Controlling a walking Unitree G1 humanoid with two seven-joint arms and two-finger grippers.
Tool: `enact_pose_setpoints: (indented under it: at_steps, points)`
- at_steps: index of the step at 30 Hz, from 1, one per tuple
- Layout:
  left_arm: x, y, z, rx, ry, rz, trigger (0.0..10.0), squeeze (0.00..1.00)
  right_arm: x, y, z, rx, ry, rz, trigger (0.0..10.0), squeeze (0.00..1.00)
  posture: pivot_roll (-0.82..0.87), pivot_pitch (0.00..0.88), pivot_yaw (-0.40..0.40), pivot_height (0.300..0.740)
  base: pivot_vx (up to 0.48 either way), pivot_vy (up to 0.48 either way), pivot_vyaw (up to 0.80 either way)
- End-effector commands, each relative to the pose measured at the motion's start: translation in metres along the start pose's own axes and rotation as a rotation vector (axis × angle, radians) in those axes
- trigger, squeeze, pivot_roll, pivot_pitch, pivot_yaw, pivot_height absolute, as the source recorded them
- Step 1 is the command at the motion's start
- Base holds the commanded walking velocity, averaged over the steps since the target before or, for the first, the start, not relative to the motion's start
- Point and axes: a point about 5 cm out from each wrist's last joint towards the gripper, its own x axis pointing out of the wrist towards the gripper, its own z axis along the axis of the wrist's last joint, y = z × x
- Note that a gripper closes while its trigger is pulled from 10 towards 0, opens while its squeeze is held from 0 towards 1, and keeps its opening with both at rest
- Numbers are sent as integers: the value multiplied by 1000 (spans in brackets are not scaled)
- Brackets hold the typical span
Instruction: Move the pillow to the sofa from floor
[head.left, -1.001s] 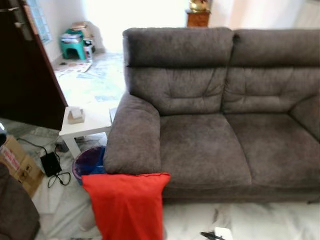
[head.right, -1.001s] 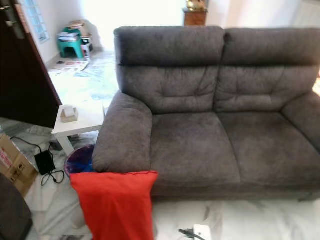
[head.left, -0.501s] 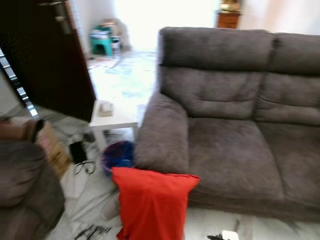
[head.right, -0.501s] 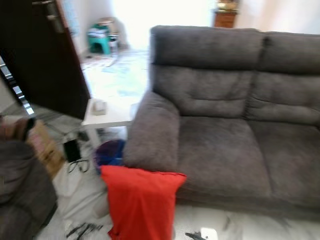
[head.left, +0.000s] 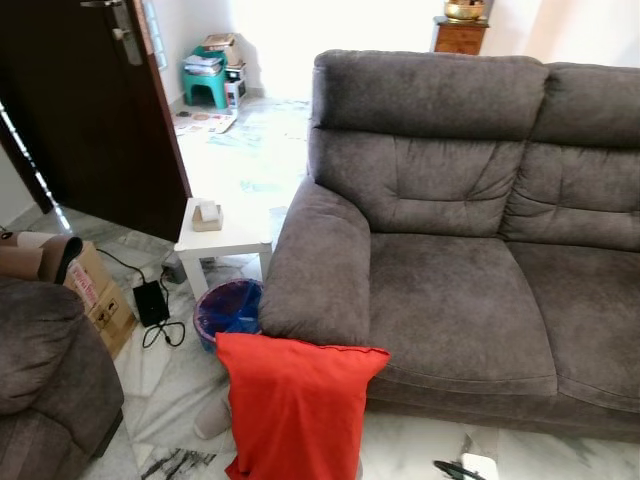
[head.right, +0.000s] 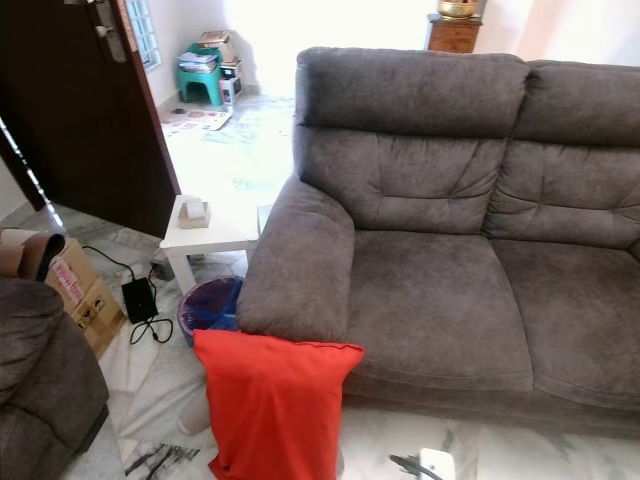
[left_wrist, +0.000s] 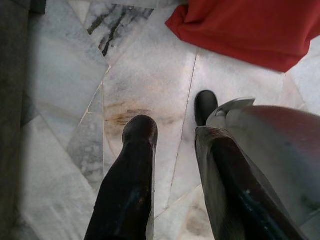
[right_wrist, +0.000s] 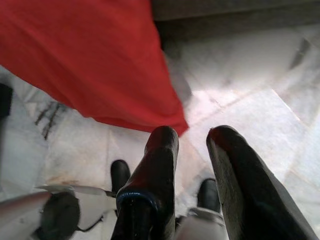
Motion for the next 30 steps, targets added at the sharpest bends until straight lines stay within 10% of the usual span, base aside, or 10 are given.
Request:
enact_pose_setpoints:
  at_steps: [1,18,30]
  points:
    - [-1,3,-4,-15,15,6,10000,0,3,8,9,0,-23,2,10000,0,92,0,4,740,300,0,0]
    - [-1,3,-5,0,20,7,10000,0,-4,-18,9,-3,-36,-36,10000,0,92,0,-2,740,317,0,0]
    - [-1,2,-3,-59,-12,28,10000,0,3,6,13,-53,-57,-20,10000,0,92,0,-8,740,0,0,267]
